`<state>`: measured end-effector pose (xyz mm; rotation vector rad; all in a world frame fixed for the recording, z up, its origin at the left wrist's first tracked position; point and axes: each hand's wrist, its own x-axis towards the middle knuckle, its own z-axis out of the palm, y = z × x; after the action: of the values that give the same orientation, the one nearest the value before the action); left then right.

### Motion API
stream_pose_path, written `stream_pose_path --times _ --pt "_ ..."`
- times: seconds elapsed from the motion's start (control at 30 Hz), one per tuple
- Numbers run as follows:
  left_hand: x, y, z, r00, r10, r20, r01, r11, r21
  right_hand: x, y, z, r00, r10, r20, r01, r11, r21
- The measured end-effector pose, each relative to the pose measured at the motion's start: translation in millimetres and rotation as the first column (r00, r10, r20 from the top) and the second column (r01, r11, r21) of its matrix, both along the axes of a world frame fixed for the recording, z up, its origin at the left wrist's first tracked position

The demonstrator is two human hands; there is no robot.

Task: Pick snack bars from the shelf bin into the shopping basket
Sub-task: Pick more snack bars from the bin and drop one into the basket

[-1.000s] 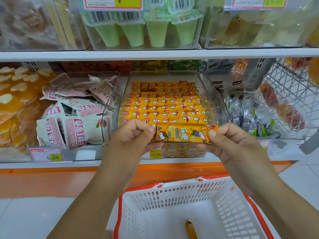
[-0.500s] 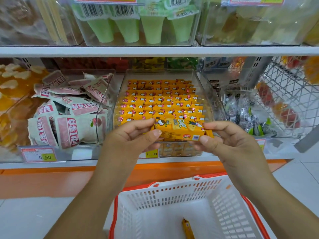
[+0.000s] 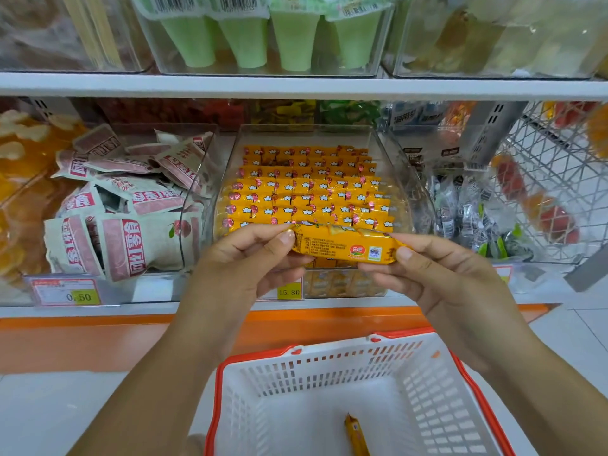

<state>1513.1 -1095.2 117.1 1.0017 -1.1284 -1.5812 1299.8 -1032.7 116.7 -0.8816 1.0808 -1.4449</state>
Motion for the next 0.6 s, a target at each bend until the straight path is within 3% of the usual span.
stream_pose_path --times 0.13,0.37,0.6 --pt "3 -3 0 0.999 -0.041 -0.034 0.041 0.999 0.015 -2 -1 0 0.999 0.016 0.042 -0.016 1.0 0.002" --pt "0 -4 -5 0.995 -0.008 0.097 0.012 0.999 -0.038 -2 -3 -6 0.994 -0.038 -0.106 0.034 0.999 -0.036" --pt "-12 5 -1 0.981 0.058 0.184 -0.034 0.991 -0.131 0 -2 -7 0.996 -0.075 -0.047 0.071 0.995 -0.075"
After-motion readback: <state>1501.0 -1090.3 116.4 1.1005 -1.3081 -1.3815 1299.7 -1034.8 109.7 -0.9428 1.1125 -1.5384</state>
